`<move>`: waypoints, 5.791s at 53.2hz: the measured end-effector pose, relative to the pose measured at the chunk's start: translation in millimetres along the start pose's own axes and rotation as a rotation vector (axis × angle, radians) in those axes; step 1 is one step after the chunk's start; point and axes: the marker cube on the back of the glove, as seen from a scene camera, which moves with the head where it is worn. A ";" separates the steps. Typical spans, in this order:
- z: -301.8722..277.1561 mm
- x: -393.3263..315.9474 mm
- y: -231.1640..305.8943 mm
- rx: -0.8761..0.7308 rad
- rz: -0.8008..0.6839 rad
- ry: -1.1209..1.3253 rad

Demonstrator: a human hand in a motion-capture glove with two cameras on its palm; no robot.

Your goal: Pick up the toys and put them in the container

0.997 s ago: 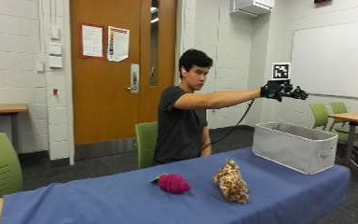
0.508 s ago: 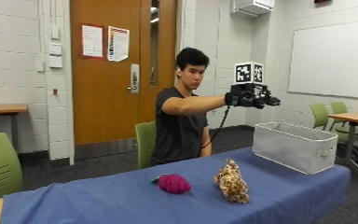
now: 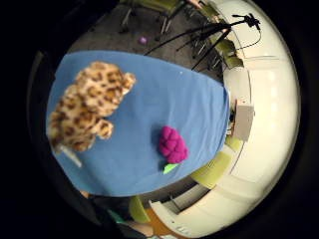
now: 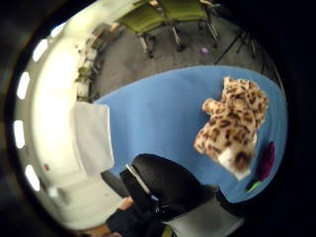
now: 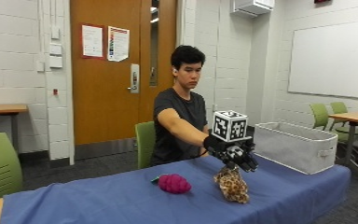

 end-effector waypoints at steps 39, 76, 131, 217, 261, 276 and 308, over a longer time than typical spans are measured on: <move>74.9 13.4 42.6 -0.093 -0.027 0.047; -156.6 -179.7 72.4 0.233 -0.235 0.017; -133.8 -396.2 98.6 0.155 -0.615 0.069; 76.7 166.6 120.1 0.074 0.306 -0.082; -204.1 -288.4 141.2 0.407 -0.611 -0.077; -186.3 -412.9 107.8 0.339 -0.728 -0.123; -133.7 -391.4 86.1 0.141 -0.544 0.136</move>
